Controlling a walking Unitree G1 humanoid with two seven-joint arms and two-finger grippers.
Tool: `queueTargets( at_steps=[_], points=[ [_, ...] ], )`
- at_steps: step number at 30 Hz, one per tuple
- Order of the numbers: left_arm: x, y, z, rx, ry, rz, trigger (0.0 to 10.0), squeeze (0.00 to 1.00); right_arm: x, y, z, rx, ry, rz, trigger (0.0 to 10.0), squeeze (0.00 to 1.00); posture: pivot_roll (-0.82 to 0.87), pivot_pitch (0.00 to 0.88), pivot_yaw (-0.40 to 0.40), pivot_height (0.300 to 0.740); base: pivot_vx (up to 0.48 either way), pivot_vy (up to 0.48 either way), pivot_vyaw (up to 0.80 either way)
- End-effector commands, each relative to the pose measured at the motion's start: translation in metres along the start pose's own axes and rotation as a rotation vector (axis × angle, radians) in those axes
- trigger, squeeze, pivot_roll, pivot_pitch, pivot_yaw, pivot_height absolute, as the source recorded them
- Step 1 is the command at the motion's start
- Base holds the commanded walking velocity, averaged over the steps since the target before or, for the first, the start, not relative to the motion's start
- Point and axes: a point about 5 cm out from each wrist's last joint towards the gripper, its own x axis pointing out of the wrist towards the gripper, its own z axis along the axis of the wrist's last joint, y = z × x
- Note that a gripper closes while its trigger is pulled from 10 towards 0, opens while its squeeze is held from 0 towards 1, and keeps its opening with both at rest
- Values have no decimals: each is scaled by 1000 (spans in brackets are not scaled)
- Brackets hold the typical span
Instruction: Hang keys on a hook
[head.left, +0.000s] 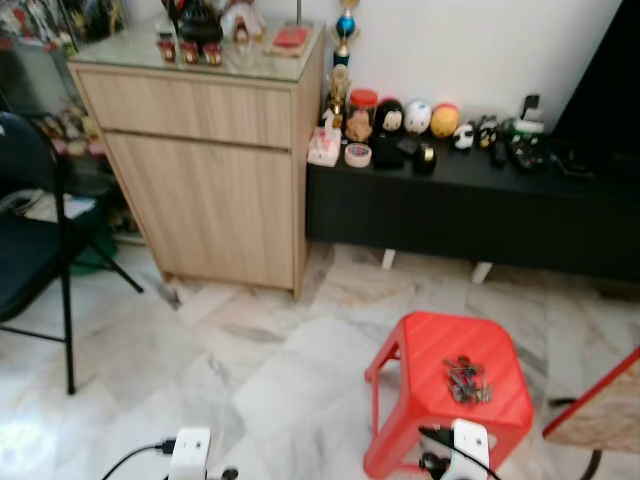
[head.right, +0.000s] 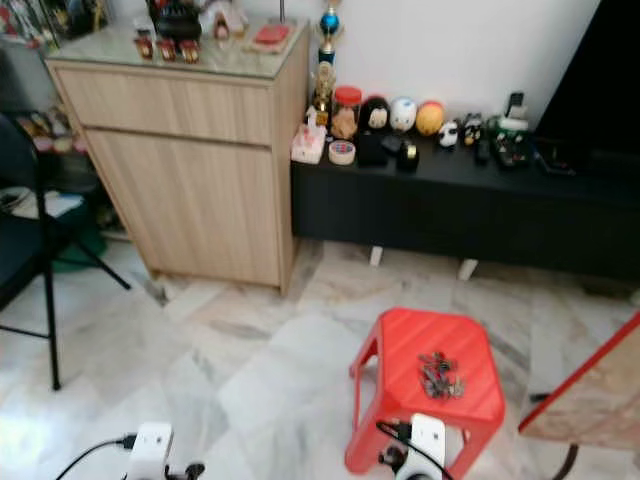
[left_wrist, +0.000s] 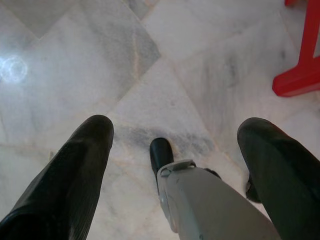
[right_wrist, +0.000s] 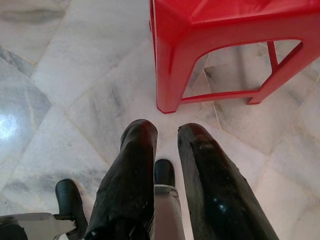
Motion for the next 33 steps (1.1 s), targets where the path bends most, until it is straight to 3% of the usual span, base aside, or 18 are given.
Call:
queueTargets(
  at_steps=[1, 11, 28, 33],
  points=[
    [0, 0, 1, -15, -10, 1, 10000, 0, 0, -2, 1, 6, -6, -10, 10000, 0, 55, 0, -64, 740, 0, 0, 0],
    [0, 1, 2, 16, -13, 6, 10000, 0, 0, -2, 1, 6, -6, -12, 10000, 0, 55, 0, -64, 740, 0, 0, 0],
    [0, 0, 2, 5, -21, 7, 10000, 0, 0, -3, 0, 1, -4, -10, 10000, 0, 53, 0, -64, 740, 0, -312, 0],
    [0, 1, 3, -10, -30, 10, 10000, 0, -1, -3, -1, 2, -4, -8, 10000, 0, 51, 0, -60, 740, 0, 0, 0]
  ],
)
